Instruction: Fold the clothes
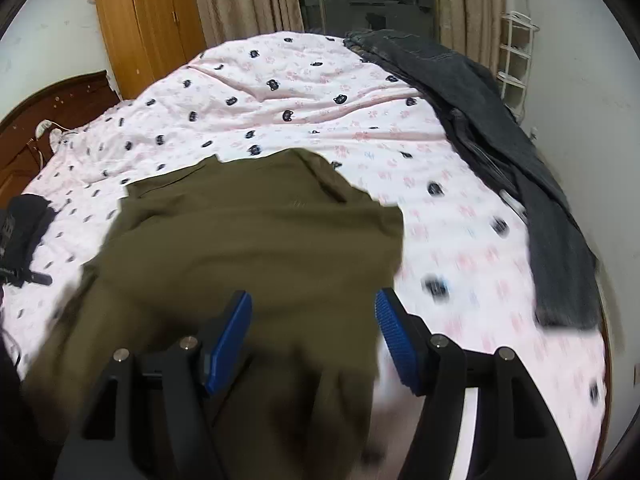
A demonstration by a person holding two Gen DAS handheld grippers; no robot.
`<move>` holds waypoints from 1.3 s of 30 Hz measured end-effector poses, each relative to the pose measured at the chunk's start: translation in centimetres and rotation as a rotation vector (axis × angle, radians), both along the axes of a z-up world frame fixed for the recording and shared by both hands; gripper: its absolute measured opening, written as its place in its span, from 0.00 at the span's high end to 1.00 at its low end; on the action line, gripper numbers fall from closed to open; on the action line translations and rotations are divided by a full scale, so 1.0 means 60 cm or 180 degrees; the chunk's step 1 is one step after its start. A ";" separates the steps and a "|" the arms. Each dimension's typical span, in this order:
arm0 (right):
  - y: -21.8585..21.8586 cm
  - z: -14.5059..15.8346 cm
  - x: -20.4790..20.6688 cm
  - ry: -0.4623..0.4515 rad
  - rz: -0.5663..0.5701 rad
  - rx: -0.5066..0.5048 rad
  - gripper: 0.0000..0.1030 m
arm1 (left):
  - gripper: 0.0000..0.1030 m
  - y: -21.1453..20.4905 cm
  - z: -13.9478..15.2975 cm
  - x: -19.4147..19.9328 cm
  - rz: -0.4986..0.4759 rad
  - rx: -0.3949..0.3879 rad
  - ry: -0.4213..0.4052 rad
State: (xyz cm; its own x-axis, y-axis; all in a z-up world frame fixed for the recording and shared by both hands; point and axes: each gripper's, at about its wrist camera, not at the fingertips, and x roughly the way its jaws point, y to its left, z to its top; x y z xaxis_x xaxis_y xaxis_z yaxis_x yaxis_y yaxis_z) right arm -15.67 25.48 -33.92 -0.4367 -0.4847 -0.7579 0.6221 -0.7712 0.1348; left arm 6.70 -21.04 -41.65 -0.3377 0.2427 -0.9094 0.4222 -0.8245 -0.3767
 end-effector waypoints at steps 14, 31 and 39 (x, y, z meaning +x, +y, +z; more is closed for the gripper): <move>0.199 -0.017 0.330 -0.0754 -0.0626 0.0081 0.28 | 0.66 0.184 -0.038 0.245 -0.0575 -0.0241 -0.0386; 0.172 -0.208 0.439 -0.1223 -0.0345 0.0222 0.46 | 0.66 0.235 -0.100 0.249 -0.0503 -0.0494 0.0000; 0.221 -0.186 0.423 -0.1338 -0.0310 0.0104 0.94 | 0.87 0.258 -0.111 0.216 -0.0640 -0.0455 0.0230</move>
